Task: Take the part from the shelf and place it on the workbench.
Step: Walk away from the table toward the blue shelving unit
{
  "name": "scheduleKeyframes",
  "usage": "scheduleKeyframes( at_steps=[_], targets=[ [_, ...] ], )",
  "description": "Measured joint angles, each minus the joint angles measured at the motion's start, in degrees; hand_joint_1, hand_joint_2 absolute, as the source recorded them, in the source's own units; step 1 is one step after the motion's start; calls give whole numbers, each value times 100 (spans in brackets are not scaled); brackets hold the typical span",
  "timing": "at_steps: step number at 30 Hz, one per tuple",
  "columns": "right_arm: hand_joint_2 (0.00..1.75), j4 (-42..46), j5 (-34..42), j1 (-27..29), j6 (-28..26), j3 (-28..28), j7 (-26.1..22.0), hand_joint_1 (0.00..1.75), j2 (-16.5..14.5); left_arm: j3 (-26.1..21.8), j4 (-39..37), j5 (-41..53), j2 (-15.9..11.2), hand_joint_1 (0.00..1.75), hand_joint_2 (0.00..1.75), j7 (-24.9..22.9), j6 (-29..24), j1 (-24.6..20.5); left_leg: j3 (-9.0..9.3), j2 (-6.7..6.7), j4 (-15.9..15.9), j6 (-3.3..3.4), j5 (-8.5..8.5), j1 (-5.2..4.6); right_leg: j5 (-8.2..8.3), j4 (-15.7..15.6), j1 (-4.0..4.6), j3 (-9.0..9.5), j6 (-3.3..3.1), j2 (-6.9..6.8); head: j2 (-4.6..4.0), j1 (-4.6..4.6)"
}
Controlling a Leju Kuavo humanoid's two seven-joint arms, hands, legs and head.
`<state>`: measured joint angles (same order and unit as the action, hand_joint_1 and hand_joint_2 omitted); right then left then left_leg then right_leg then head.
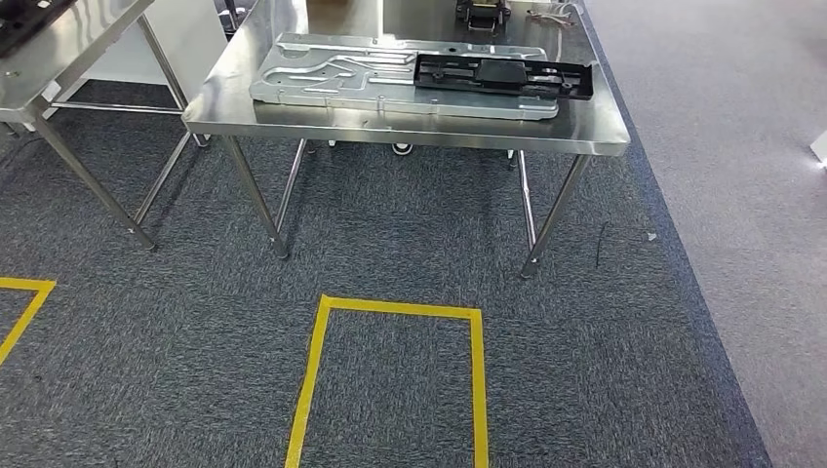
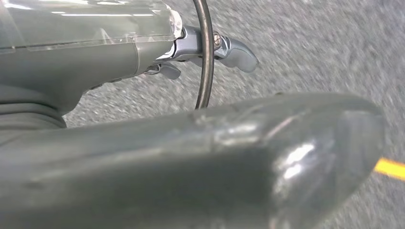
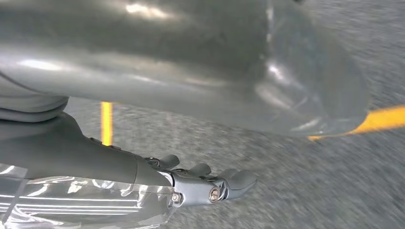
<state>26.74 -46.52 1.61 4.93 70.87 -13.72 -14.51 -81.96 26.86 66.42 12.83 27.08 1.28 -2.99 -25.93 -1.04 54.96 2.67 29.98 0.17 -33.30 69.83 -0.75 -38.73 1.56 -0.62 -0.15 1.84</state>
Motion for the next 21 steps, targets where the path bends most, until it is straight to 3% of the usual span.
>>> scheduleKeyframes(
  at_steps=[1,2,3,5,7,8,11,13,15,16,17,18,19,21],
  targets=[
    [0,-51,-51,-5,-28,13,35,0,7,-9,99,11,54,0,0,-55,89,23,-49,42,8,-1,-33,-11,-130,278,-2,-76,7,13,0,0],
    [0,-94,-88,-12,-54,31,71,0,15,-16,236,26,130,0,0,-118,200,50,-86,84,19,-4,-56,-21,-146,370,-1,-60,6,19,0,0],
    [0,-130,-118,-20,-75,52,99,0,22,-19,398,41,227,0,0,-182,311,80,-111,128,33,-10,-72,-29,-52,237,0,72,-5,30,0,0],
    [0,-175,-164,-31,-90,87,127,0,37,-18,659,38,395,0,0,-280,439,120,-135,217,71,-23,-83,-36,270,-517,6,552,-65,136,0,0],
    [0,-210,-236,-42,-71,110,147,0,53,-5,826,2,518,0,0,-435,453,128,-182,297,134,-59,-87,-51,428,-1141,13,896,-121,281,0,1],
    [0,-230,-289,-55,-54,119,157,0,60,10,893,-19,560,0,0,-551,427,133,-218,329,153,-85,-93,-51,421,-1250,22,942,-137,319,0,1],
    [0,-297,-507,-99,3,128,173,0,65,105,1051,-97,631,0,0,-1022,269,193,-285,387,202,-174,-75,-51,445,-1317,4,944,-189,225,0,1],
    [0,-340,-638,-109,18,133,182,0,72,217,1126,-183,652,0,0,-1282,188,253,-447,306,558,-238,163,-48,475,-1372,-35,952,-242,122,0,2],
    [0,-377,-717,-106,18,141,208,0,83,347,1169,-238,664,0,0,-1403,159,308,-807,203,1297,-299,543,-11,479,-1374,-30,938,-264,4,0,2],
    [0,-394,-739,-106,18,144,222,0,89,402,1185,-253,667,0,0,-1430,155,332,-972,180,1631,-326,660,9,477,-1367,-26,928,-264,-56,0,2],
    [0,-409,-756,-108,18,147,233,0,93,449,1198,-265,668,0,0,-1444,153,358,-1057,162,1800,-346,670,27,474,-1358,-23,921,-263,-113,0,2],
    [0,-425,-775,-114,17,148,247,0,97,490,1212,-279,669,0,0,-1455,150,385,-1030,140,1741,-359,565,42,468,-1347,-24,916,-259,-164,0,2],
    [0,-440,-798,-122,12,149,268,0,99,532,1228,-298,670,0,0,-1462,148,411,-893,104,1459,-365,372,54,459,-1334,-26,917,-250,-210,0,2],
    [0,-471,-869,-136,-4,153,331,0,102,646,1271,-368,676,0,0,-1463,150,451,-509,-62,667,-348,14,50,432,-1296,-19,924,-211,-290,0,2]
  ],
)
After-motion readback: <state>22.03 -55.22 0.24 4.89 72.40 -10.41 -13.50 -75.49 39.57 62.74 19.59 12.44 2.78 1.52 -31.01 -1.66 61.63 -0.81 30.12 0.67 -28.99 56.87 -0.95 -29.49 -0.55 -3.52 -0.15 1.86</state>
